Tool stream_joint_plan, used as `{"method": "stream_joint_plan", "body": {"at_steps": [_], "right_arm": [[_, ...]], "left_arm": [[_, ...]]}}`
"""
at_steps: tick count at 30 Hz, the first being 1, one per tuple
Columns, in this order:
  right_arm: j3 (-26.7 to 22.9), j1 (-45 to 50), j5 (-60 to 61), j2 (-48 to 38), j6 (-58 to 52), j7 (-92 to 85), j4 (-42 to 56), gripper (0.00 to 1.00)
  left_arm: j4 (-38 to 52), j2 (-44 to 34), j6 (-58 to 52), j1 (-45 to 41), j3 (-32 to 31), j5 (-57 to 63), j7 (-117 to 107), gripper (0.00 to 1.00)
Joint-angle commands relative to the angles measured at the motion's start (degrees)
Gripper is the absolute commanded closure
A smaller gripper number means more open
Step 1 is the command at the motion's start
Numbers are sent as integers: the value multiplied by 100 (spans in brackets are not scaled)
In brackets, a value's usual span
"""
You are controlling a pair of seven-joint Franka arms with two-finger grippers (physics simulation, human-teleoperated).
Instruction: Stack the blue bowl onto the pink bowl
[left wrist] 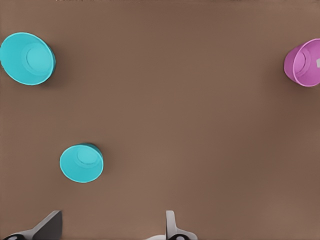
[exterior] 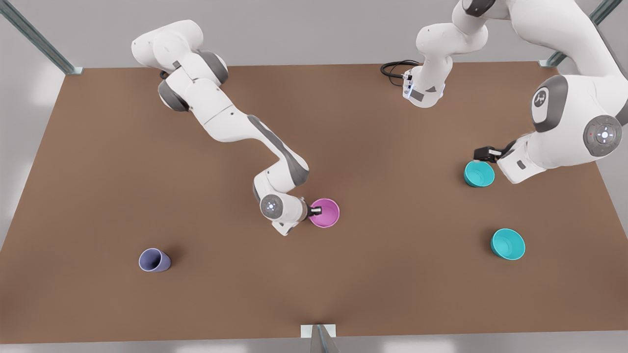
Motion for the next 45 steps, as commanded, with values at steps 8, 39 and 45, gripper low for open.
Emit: {"method": "stream_joint_plan", "body": {"at_steps": [8,39,45], "right_arm": [[-11,-2159,-881,-1468,-3784,-556,57,0],[-152,-3278,-2819,-4062,-5580,-3258,84,0],[-160,-3287,-2810,-4062,-5571,-3258,84,0]], "left_arm": [[-2935,83,3185,18,2349,-802,2366,0],[-4361,48,4205,-1158,2631,-2024,3161,79],[-2278,979,4118,-3576,1788,-2015,-2763,79]]}}
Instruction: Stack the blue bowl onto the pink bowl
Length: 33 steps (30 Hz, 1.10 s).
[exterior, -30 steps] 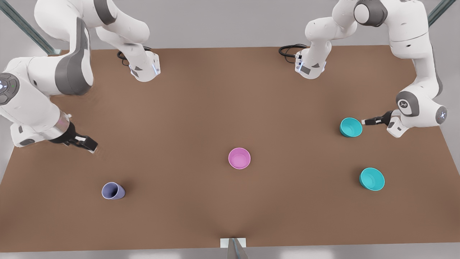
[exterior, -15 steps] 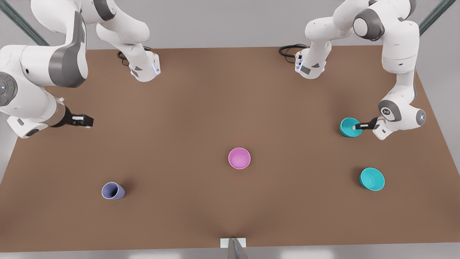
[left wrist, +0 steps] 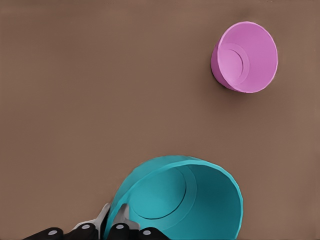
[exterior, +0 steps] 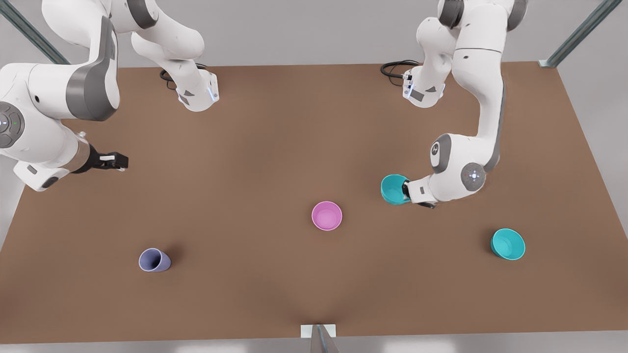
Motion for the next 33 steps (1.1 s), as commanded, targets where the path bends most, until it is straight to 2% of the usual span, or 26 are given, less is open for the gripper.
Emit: {"method": "stream_joint_plan", "body": {"at_steps": [1,3,7,17,33], "right_arm": [[1,-4,4,-7,-6,-522,2,0],[1,5,4,-7,3,-522,2,0],[1,-4,4,-7,3,-522,2,0],[-8,-31,101,-7,3,-531,2,0],[-8,-31,101,-7,46,-531,2,0]], "left_arm": [[777,476,-344,-411,-82,-37,-5460,79],[1938,1215,-740,-578,-100,-55,-6392,79],[2834,1769,-1083,-569,-108,-125,-6832,79],[3503,2665,-1057,-780,-302,-248,-7236,79],[3485,2744,-819,-719,-372,-415,-7210,79]]}}
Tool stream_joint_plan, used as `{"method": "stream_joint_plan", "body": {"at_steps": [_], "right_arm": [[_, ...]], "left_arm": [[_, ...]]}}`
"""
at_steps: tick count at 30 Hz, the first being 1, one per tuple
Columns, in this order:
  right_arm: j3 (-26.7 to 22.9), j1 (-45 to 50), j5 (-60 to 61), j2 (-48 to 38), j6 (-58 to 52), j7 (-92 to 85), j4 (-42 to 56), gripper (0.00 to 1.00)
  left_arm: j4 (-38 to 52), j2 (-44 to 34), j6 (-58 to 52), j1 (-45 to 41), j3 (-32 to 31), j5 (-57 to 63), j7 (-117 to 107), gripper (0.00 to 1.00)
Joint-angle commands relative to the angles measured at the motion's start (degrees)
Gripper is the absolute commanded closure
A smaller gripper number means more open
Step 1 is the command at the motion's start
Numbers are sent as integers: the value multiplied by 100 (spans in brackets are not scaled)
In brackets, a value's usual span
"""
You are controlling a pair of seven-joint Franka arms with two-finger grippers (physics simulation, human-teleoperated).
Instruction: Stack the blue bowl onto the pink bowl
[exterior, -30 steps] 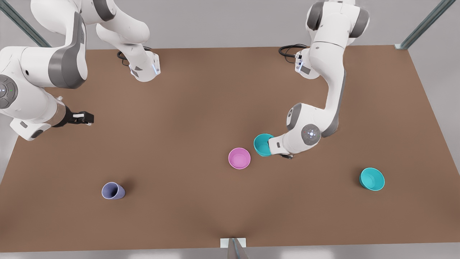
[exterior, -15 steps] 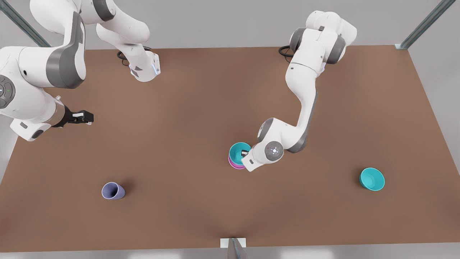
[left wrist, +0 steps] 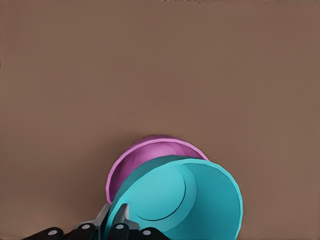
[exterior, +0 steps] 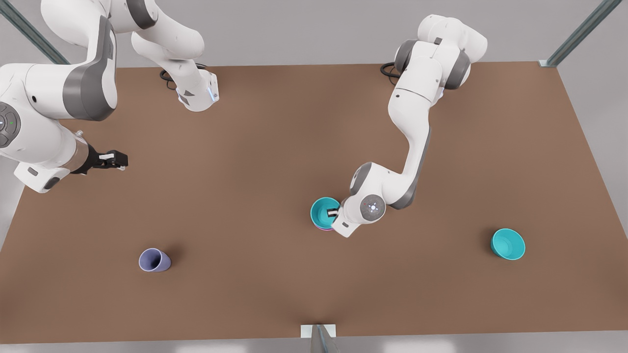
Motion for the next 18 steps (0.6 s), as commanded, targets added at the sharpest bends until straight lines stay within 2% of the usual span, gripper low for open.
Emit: {"method": "stream_joint_plan", "body": {"at_steps": [1,2,3,5,6,7,8,10,12,13,14,18], "right_arm": [[1,0,3,-7,4,-84,2,0],[1,0,3,-7,4,-84,2,0],[1,0,3,-7,4,-84,2,0],[1,0,3,-7,13,-84,2,0],[1,0,3,-7,13,-84,2,0],[1,0,3,1,13,-84,2,0],[1,0,3,-7,13,-84,2,0],[1,0,3,1,13,-84,2,0],[1,0,12,10,13,-84,2,0],[1,0,12,10,13,-84,2,0],[1,0,12,10,13,-84,11,0],[10,0,12,10,13,-84,11,0]], "left_arm": [[0,-1,123,-5,-1,-44,-1184,79],[-18,-1,123,-5,-1,-44,-1176,65],[-18,-1,123,-5,-1,-53,-1176,0],[-18,-27,106,4,-1,-53,-1176,0],[-18,-202,-490,109,17,61,-1158,0],[-18,-711,-1571,337,114,614,-1123,0],[-18,-1459,-2951,961,114,1054,97,0],[0,-2347,-3796,1471,122,2100,1582,0],[44,-2778,-4244,1761,131,2514,3367,0],[306,-3075,-4438,1805,114,2672,3447,0],[220,-3340,-4298,2235,-79,2646,3473,0],[263,-3393,-4535,2227,-141,2637,3465,0]]}}
